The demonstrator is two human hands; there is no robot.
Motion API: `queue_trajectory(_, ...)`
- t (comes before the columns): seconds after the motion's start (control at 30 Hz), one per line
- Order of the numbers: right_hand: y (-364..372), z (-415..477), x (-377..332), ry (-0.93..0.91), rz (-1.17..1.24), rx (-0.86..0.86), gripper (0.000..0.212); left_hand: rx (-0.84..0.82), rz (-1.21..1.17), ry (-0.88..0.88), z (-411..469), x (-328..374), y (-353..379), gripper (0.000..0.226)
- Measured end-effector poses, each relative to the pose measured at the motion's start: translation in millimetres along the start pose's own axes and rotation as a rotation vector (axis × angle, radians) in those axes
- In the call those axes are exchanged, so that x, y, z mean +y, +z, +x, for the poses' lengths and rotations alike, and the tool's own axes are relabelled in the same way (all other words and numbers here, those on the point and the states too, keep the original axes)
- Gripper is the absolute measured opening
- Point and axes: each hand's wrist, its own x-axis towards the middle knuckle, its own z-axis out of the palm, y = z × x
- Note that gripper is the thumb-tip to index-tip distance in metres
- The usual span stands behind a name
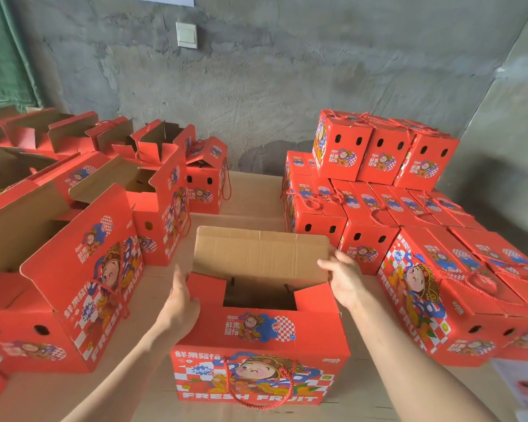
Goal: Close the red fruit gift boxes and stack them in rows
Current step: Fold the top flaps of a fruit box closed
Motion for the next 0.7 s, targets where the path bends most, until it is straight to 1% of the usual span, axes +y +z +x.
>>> queue_trajectory(0.07, 3.0, -5.1, -8.1, -0.059, -0.117, -0.038, 0.044, 0.051, 0.075, 0.069, -3.4, 0.6, 1.1, 0.084)
queue_trajectory(0.1, 1.4, -10.0, -10.7, -0.101, -0.204, -0.052, 0.041, 0.105, 0.132, 0.122, -6.5, 1.6, 1.7, 0.087)
queue_trajectory(0.17, -8.4, -21.1, -10.2, -0.190, -0.373, -0.149, 0.039, 0.215, 0.220, 0.257, -12.7, 3.0, 2.3, 0.091)
queue_trajectory(0.23, -23.6, -32.0, -4.0, -0.239, -0.531, -0.249, 0.037, 0.262, 0.267, 0.383, -17.6, 1.9, 1.6, 0.091)
queue_trajectory(0.3, -38.9, -40.4, 2.9, -0.275, -0.661, -0.293, 0.038, 0.254, 0.282, 0.459, -22.2, -1.2, -0.1, 0.089)
queue_trajectory(0.37, -48.5, -46.5, 7.8, -0.297, -0.777, -0.353, 0.051, 0.185, 0.349, 0.525, -25.4, -3.6, -0.8, 0.086)
queue_trajectory(0.4, -51.8, -48.4, 10.0, -0.297, -0.813, -0.381, 0.058, 0.139, 0.402, 0.545, -26.2, -4.1, -0.3, 0.091)
queue_trajectory(0.43, -54.6, -49.6, 11.1, -0.300, -0.827, -0.390, 0.060, 0.098, 0.431, 0.538, -26.0, -4.4, 0.5, 0.098)
queue_trajectory(0.47, -55.7, -50.1, 11.1, -0.313, -0.830, -0.383, 0.057, 0.080, 0.428, 0.512, -24.5, -4.8, 1.3, 0.101)
queue_trajectory(0.5, -55.6, -49.9, 11.0, -0.336, -0.842, -0.369, 0.050, 0.090, 0.430, 0.490, -22.3, -5.2, 2.3, 0.095)
queue_trajectory(0.53, -54.0, -49.4, 10.9, -0.362, -0.879, -0.361, 0.041, 0.114, 0.456, 0.485, -19.3, -5.6, 3.7, 0.084)
queue_trajectory(0.57, -50.9, -49.0, 10.4, -0.382, -0.941, -0.372, 0.038, 0.130, 0.509, 0.484, -15.9, -6.2, 4.9, 0.070)
queue_trajectory(0.6, -47.0, -47.5, 10.9, -0.396, -1.013, -0.401, 0.040, 0.124, 0.573, 0.477, -11.4, -6.5, 5.0, 0.057)
queue_trajectory(0.63, -42.0, -45.1, 11.7, -0.409, -1.107, -0.434, 0.045, 0.092, 0.637, 0.459, -5.9, -5.1, 3.6, 0.049)
queue_trajectory(0.67, -36.9, -41.9, 12.9, -0.421, -1.224, -0.465, 0.051, 0.041, 0.703, 0.438, 1.0, -2.2, 1.2, 0.048)
queue_trajectory(0.7, -31.6, -39.0, 13.9, -0.424, -1.340, -0.494, 0.054, -0.030, 0.766, 0.422, 8.9, 2.4, -2.0, 0.052)
